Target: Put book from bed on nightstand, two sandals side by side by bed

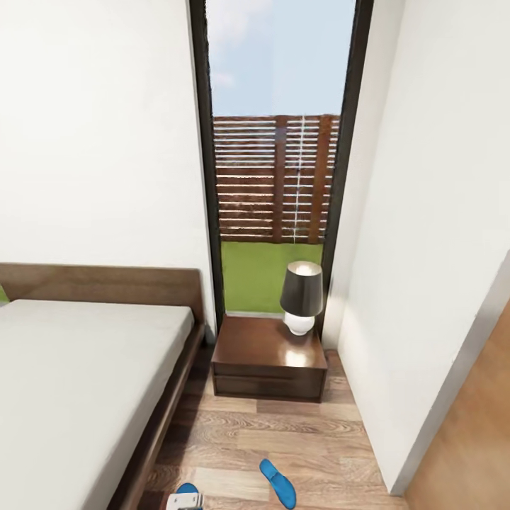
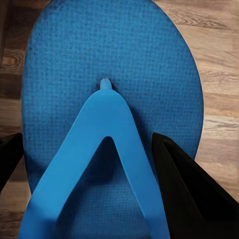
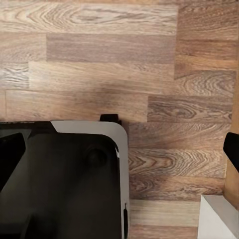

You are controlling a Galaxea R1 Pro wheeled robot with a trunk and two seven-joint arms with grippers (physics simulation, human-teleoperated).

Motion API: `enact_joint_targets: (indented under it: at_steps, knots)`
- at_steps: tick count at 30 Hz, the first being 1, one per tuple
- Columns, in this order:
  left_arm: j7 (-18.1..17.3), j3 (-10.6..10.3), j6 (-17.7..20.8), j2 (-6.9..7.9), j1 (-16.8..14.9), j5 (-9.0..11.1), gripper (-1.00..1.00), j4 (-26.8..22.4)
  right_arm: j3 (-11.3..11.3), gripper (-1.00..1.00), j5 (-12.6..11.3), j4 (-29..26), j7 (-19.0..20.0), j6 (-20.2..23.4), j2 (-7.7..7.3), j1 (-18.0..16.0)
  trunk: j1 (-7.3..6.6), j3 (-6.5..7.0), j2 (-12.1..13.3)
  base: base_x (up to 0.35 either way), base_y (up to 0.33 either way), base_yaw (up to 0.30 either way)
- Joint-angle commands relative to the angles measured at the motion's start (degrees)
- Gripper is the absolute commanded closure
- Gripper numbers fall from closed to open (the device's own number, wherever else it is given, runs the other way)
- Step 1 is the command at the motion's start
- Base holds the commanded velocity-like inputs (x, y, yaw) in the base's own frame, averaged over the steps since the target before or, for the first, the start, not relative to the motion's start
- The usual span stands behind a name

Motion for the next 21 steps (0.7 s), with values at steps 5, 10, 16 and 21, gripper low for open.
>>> enact_joint_targets:
  at_steps: [5,10,16,21]
  knots:
    - [-0.17,0.03,-0.22,0.0,-0.02,0.1,1.0,0.05,-0.37,-1.0,-0.11,0.05,0.41,-0.11,0.02,-0.02,0.04,-0.02,-0.03,0.166,0.0,0.0]
    - [-0.19,0.03,-0.22,0.0,-0.02,0.1,1.0,0.03,-0.37,-1.0,-0.11,0.05,0.41,-0.11,0.02,-0.02,0.04,-0.02,-0.03,0.061,0.0,0.0]
    - [-0.23,0.03,-0.65,0.0,-0.02,0.09,1.0,0.07,-0.37,-1.0,-0.11,0.05,0.41,-0.11,0.02,-0.02,0.04,-0.02,-0.03,0.012,0.0,0.0]
    - [-0.24,0.02,-0.85,0.0,-0.02,0.04,1.0,0.09,-0.37,-1.0,-0.11,0.05,0.41,-0.1,0.02,-0.02,0.04,-0.02,-0.03,0.003,0.0,0.0]
